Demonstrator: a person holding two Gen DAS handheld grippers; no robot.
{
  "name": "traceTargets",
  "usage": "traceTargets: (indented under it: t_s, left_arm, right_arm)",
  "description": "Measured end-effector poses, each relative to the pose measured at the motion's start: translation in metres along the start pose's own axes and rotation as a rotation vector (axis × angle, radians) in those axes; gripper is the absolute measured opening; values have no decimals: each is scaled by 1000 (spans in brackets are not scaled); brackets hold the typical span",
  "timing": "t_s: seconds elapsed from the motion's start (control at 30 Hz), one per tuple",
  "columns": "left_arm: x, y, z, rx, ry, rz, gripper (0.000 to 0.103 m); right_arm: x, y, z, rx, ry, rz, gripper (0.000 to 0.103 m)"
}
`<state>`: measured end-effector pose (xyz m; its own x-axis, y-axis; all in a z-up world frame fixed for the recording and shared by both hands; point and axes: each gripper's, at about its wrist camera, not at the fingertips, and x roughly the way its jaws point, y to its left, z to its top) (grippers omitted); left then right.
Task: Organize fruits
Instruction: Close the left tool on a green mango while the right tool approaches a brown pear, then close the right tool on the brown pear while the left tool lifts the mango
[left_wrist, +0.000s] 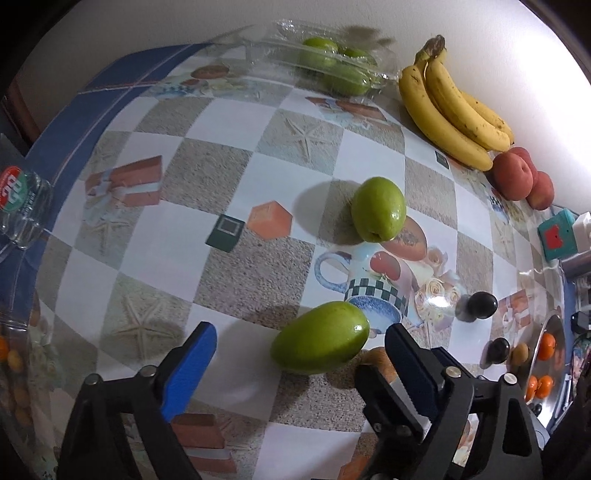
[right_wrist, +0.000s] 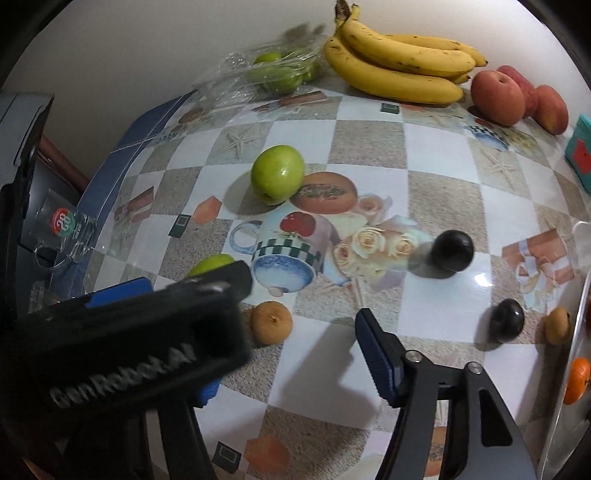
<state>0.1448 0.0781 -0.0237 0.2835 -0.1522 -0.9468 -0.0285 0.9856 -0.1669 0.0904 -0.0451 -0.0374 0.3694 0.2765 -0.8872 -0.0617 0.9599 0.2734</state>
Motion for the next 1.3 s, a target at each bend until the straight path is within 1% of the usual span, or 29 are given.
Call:
traceTargets:
  t_s: [0.1,0.13,0.17,0.2,0.23,0.3,0.33,0.37,0.5,0.53,0.73,0.87,1.03,1.17,1.3]
  left_arm:
    - [3,2,0,-21,18,-36,86]
    - [4,2,0,-27,23,-42,84]
    - [5,2,0,-28,27,-43,78]
    - [6,2,0,-27,28,-39,74]
    - [7,2,0,-26,31,-37,72]
    - [7,0,0,-32,37,-66,60]
    - [7,0,-1,-34,38,-75,59]
    - [6,-1,-1,-34,39,-70,59]
    - [6,-4,-1,-29,38,-63,59]
    - [6,-4,-2,-27,38,-61,59]
    - [7,-7,-1,-18,36,-46,59]
    - [7,-8,-2,-15,33,-34,59]
    - [8,-11,-3,-8,27,-19,59]
    - [3,-10,-2,-16,15,-11,59]
    - [-3,-10,-1,-14,1,-7,59]
  right_arm:
    - [4,4,1,-13,6,-5,62]
    - [4,5,1,-17,2,-9,57]
    - [4,5,1,-21,0,-10,52]
    - [5,6,1,-22,0,-8,52]
    - [5,6,2,-24,-3,-7,51]
    - [5,7,1,-32,-5,-7,47]
    - [5,8,1,-34,-6,-6,42]
    - [5,8,0,-36,-6,-2,38]
    - [5,7,0,-30,-4,3,30]
    - [4,6,0,-28,-2,5,27]
    - [4,5,-2,-21,-2,4,26]
    - [2,1,-3,-17,-1,-19,26]
    - [-6,-11,-4,35,-8,-5,26]
    - [-15,-17,-2,41,-27,-31,26]
    - [-18,-24,-1,71,-32,-19,26]
